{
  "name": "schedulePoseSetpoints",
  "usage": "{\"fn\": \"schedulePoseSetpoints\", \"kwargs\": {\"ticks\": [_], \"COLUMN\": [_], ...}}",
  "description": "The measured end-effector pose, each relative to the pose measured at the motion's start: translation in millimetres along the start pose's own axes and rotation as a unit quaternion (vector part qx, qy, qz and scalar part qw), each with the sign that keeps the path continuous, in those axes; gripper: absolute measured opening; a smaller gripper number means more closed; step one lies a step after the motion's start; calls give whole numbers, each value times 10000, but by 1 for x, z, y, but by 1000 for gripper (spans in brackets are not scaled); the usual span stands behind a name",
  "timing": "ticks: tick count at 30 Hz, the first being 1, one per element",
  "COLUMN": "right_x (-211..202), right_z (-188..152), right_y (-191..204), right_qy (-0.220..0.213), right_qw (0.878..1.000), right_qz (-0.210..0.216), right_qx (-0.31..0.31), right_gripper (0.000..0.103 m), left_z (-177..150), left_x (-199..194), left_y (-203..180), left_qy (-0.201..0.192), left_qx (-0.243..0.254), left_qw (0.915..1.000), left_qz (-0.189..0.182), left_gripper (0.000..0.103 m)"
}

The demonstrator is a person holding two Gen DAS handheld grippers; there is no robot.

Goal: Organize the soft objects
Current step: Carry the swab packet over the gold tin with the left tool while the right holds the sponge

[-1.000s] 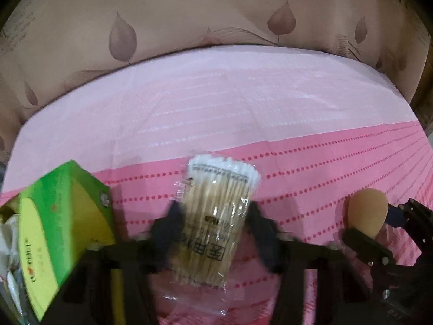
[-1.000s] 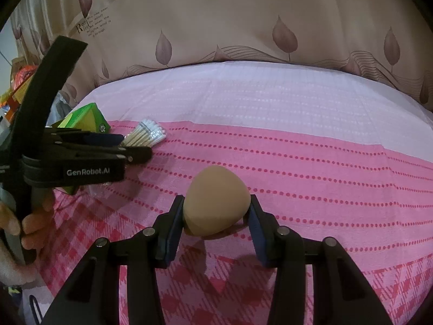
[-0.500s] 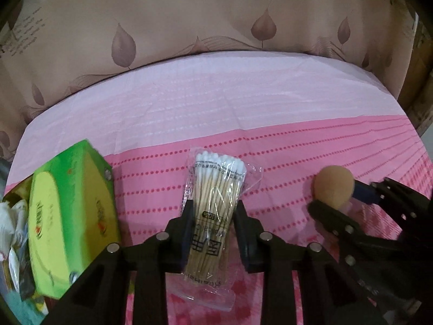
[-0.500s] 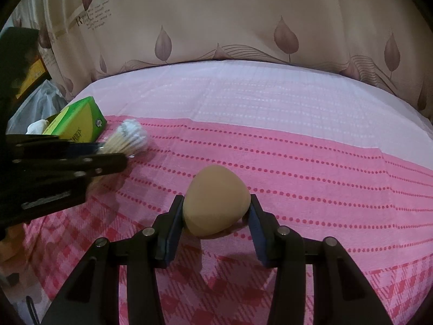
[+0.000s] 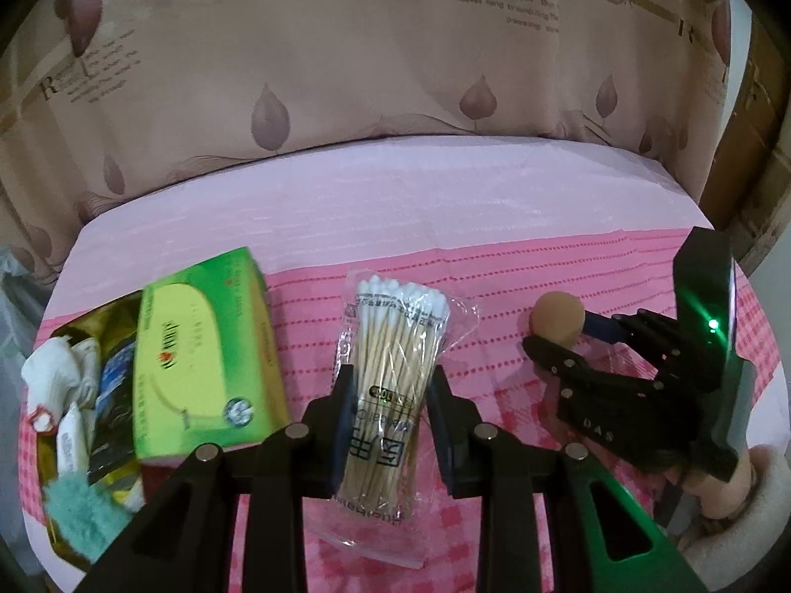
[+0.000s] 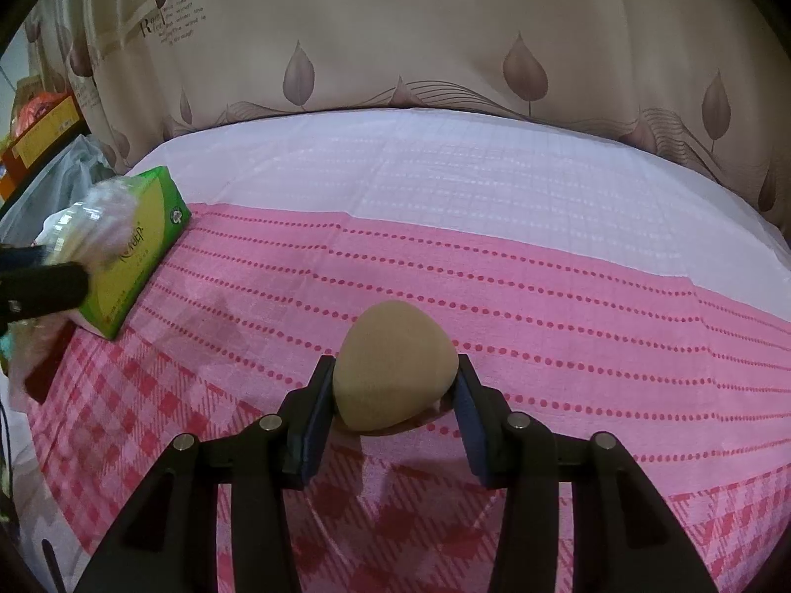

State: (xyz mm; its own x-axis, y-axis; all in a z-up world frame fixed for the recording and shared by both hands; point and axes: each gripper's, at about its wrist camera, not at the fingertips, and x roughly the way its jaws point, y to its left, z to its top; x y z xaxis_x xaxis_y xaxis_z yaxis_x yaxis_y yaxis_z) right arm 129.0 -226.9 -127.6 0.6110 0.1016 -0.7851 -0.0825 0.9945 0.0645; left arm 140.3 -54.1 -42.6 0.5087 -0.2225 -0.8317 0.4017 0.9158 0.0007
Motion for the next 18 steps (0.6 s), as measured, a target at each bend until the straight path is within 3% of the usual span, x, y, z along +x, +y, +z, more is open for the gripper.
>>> {"fn": "schedulePoseSetpoints", "kwargs": {"ticks": [10, 18], "right_x": [0, 0], "right_z": [0, 0], "right_y": [1, 1], "right_qy": [10, 11], "right_qw": [10000, 10000], "right_qz": [-55, -59], "right_qx": [-55, -57], "right_gripper": [43, 43], "left_z": [-9, -15], "left_x": [-29, -50], "left_y": [25, 69], "left_qy": [-134, -251], "left_qx": [-260, -625], "left_qw": [9993, 9961], "left_qz": [222, 568], "left_gripper": [28, 28]}}
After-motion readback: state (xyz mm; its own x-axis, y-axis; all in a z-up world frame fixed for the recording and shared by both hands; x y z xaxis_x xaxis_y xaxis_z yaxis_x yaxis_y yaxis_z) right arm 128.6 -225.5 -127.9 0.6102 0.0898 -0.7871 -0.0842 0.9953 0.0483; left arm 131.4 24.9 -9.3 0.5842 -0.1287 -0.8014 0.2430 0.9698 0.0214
